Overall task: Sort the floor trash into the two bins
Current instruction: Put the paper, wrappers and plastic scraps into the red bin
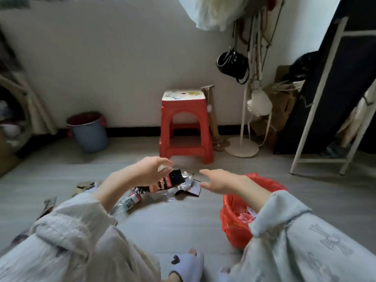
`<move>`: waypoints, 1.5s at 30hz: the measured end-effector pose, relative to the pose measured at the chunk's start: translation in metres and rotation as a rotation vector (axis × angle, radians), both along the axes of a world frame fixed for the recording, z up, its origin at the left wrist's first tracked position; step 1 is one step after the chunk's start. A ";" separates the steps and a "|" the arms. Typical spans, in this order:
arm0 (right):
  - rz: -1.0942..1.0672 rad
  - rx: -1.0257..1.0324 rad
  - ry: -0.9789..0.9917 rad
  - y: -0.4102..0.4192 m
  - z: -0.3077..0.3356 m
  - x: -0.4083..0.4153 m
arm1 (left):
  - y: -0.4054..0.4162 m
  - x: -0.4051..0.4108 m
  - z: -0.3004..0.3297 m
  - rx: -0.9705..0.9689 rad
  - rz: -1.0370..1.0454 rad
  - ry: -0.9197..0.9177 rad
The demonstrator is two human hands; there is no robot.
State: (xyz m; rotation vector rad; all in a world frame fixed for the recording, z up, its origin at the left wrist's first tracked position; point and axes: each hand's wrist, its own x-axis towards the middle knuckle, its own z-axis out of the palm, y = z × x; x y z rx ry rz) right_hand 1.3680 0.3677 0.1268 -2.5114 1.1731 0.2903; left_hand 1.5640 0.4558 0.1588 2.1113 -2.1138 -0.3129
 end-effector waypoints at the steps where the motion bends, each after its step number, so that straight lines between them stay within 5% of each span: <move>1: 0.044 -0.010 -0.013 0.009 0.002 0.017 | 0.017 0.011 0.005 -0.017 0.047 0.024; 7: 0.269 -0.082 0.007 0.031 0.001 0.096 | 0.074 0.065 0.006 0.023 0.202 0.151; 14: 0.281 -0.054 0.053 -0.023 -0.047 0.163 | 0.051 0.139 -0.060 0.149 0.320 0.270; 21: 0.223 0.039 0.146 -0.125 -0.148 0.217 | -0.041 0.211 -0.168 0.323 0.291 0.194; 30: 0.190 -0.186 0.162 -0.222 -0.296 0.284 | -0.119 0.238 -0.311 0.292 0.249 0.187; 45: 0.322 -0.280 0.291 -0.225 -0.372 0.309 | -0.107 0.234 -0.318 0.233 0.326 0.223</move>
